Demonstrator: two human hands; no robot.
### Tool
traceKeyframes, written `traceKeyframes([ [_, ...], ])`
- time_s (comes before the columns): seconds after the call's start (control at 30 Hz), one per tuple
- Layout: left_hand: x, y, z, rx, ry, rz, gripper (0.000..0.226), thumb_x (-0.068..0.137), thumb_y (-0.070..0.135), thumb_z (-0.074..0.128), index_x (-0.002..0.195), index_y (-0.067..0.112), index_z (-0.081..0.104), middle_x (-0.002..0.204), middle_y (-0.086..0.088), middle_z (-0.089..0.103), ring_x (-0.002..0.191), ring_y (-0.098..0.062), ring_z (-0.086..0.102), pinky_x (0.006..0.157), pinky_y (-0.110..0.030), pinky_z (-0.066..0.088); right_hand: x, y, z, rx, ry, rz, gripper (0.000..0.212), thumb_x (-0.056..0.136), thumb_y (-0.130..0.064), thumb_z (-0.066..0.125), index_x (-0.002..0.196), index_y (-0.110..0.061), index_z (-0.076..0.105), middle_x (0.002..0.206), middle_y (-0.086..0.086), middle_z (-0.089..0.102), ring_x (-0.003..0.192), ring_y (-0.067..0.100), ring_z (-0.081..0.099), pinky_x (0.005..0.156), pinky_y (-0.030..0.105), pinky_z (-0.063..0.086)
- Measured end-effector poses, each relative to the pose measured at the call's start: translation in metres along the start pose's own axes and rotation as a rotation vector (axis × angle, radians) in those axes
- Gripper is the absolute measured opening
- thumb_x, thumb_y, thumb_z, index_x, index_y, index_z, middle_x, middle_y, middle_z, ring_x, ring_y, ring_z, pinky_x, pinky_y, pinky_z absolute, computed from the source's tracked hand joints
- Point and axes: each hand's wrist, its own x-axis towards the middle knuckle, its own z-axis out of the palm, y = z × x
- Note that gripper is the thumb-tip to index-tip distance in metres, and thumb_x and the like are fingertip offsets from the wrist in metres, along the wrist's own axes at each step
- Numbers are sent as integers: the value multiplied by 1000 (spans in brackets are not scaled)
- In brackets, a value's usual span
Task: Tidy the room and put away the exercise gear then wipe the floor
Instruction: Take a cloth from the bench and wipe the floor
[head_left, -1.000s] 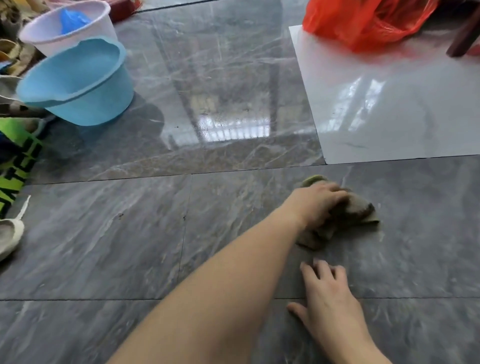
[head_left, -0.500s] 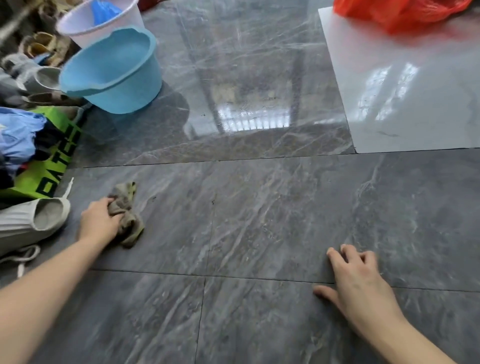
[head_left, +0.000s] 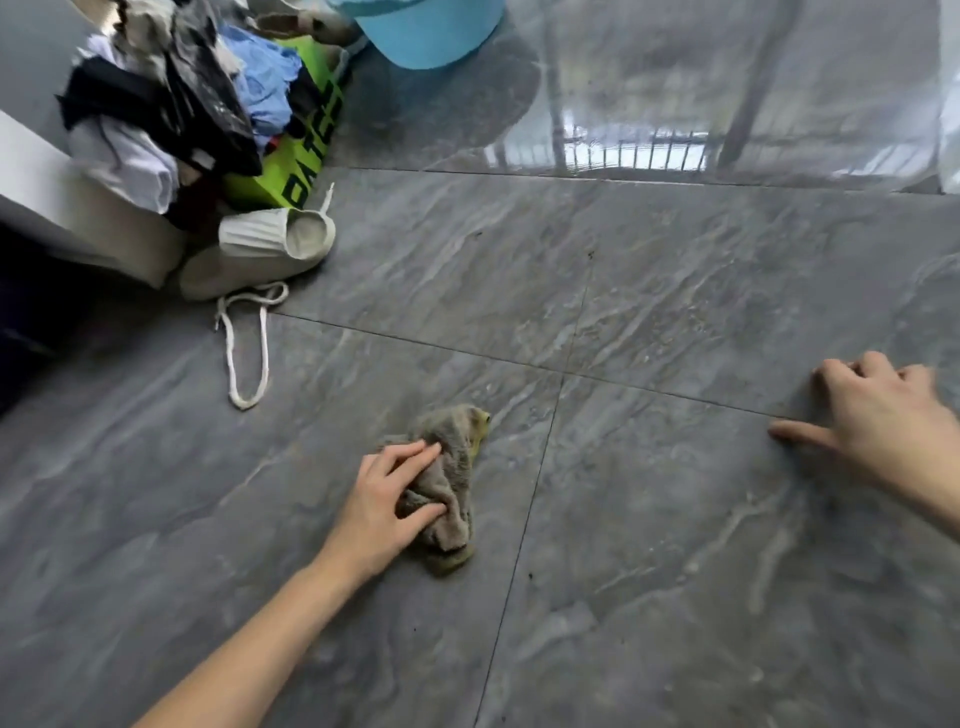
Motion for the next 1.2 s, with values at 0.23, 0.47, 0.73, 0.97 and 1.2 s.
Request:
traceKeyframes([
  [0.23, 20, 127, 76, 7, -227, 454, 66, 80, 28, 68, 141, 32, 43, 144, 8, 42, 127, -20, 35, 103, -31, 40, -14, -1, -32, 220, -130, 10, 62, 82, -50, 67, 127, -10, 55, 128, 18, 50, 118, 40, 45, 99, 43, 39],
  [0.47, 84, 252, 129, 64, -419, 792, 56, 76, 35, 69, 129, 34, 53, 131, 10, 48, 119, -19, 39, 92, -41, 50, -87, 65, -46, 515, 6, 201, 37, 89, -30, 60, 123, -15, 59, 128, 9, 52, 121, 26, 51, 103, 33, 38],
  [0.73, 129, 325, 135, 298, -301, 642, 49, 72, 46, 72, 118, 39, 54, 119, 10, 48, 108, -20, 47, 67, -34, 48, -200, 216, -69, 282, -450, 411, 27, 88, -28, 57, 111, -18, 66, 116, 2, 68, 105, 22, 61, 86, 29, 47],
  [0.97, 125, 356, 150, 288, -218, 493, 47, 67, 34, 79, 109, 28, 61, 107, -4, 54, 96, -34, 55, 72, -42, 52, -243, 275, -6, 543, -117, 802, 55, 83, -32, 68, 131, -15, 47, 134, 13, 41, 114, 31, 52, 83, 32, 42],
  [1.2, 101, 427, 195, 325, -181, 558, 41, 70, 23, 79, 108, 22, 64, 105, -10, 59, 93, -38, 58, 71, -39, 48, -260, 281, 54, 515, 91, 868, 60, 83, -38, 68, 132, -19, 41, 132, 8, 36, 122, 28, 39, 90, 38, 43],
])
